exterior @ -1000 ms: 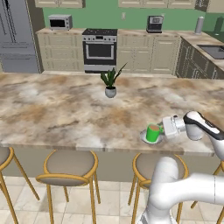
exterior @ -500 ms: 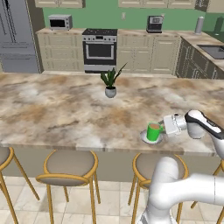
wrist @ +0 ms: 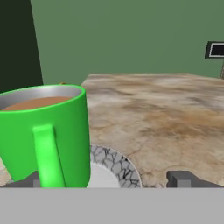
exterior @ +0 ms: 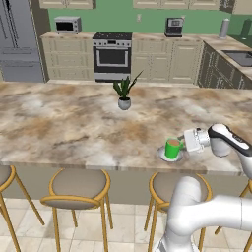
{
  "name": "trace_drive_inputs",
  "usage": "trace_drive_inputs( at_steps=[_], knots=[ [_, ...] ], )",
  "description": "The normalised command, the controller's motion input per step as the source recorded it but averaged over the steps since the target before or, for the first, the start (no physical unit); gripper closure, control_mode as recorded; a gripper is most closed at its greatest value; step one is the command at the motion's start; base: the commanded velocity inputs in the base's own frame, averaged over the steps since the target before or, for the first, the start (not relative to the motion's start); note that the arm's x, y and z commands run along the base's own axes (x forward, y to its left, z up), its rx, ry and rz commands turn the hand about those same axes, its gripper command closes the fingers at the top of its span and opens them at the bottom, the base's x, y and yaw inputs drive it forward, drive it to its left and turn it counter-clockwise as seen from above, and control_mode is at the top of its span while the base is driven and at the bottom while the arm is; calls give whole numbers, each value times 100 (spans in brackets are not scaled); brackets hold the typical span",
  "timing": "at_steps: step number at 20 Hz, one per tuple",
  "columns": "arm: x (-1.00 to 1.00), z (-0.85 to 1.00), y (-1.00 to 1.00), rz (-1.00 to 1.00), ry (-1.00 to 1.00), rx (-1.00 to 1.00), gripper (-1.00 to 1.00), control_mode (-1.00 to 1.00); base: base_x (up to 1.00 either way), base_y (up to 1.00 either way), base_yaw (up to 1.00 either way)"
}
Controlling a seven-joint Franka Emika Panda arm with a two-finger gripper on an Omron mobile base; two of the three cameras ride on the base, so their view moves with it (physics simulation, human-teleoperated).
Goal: Pick the cup of tea, navigate to the dining table, and place it on the saucer.
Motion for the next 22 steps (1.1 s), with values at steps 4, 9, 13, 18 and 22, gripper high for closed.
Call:
trace_drive_inputs(
  at_steps=[4,9,13,18,22],
  knots=[
    [0,-9,0,0,-4,0,-100,-100,0,0,0],
    [0,-17,0,0,0,0,-100,-100,0,0,0],
    [0,-14,0,0,0,-1,-100,-100,0,0,0],
    [0,-10,0,0,0,-2,-100,-100,0,0,0],
    [0,-2,0,0,0,-1,-100,-100,0,0,0]
  ],
)
